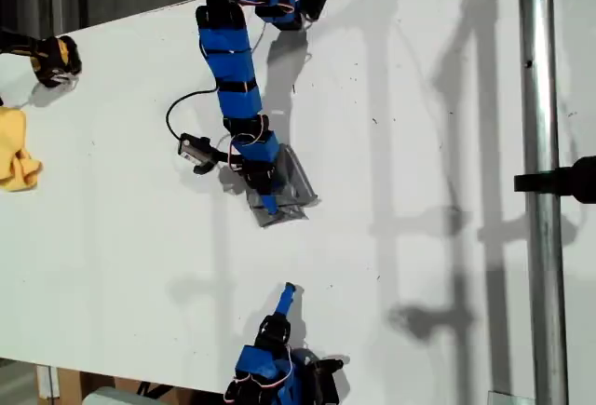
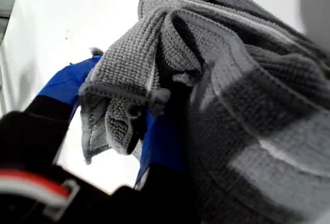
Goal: Grasp corners of a towel and fold twice.
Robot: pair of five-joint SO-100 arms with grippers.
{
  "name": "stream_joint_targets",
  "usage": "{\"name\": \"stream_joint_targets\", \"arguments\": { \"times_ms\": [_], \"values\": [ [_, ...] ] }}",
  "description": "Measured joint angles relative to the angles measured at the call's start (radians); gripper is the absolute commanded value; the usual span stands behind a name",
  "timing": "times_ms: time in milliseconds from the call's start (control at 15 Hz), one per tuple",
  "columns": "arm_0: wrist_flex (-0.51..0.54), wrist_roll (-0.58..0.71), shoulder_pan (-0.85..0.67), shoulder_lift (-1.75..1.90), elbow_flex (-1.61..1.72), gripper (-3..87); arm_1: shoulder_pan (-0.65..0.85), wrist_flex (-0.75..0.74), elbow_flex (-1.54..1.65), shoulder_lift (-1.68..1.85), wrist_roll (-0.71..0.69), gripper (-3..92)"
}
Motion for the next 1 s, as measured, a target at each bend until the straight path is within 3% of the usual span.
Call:
{"name": "stream_joint_targets", "arguments": {
  "times_ms": [333,600,733,1000],
  "values": [
    [0.0,0.0,0.0,0.0,0.0,18.9,0.114,0.259,-0.006,0.313,-0.104,21.1],
    [0.0,0.0,0.0,0.0,0.0,18.8,0.147,0.324,0.078,0.515,-0.135,20.9],
    [0.0,0.0,0.0,0.0,0.0,17.5,0.172,0.322,0.252,0.746,-0.135,1.8],
    [-0.044,-0.018,0.0,0.0,0.012,14.2,0.163,0.37,0.653,1.292,-0.081,0.7]
  ]
}}
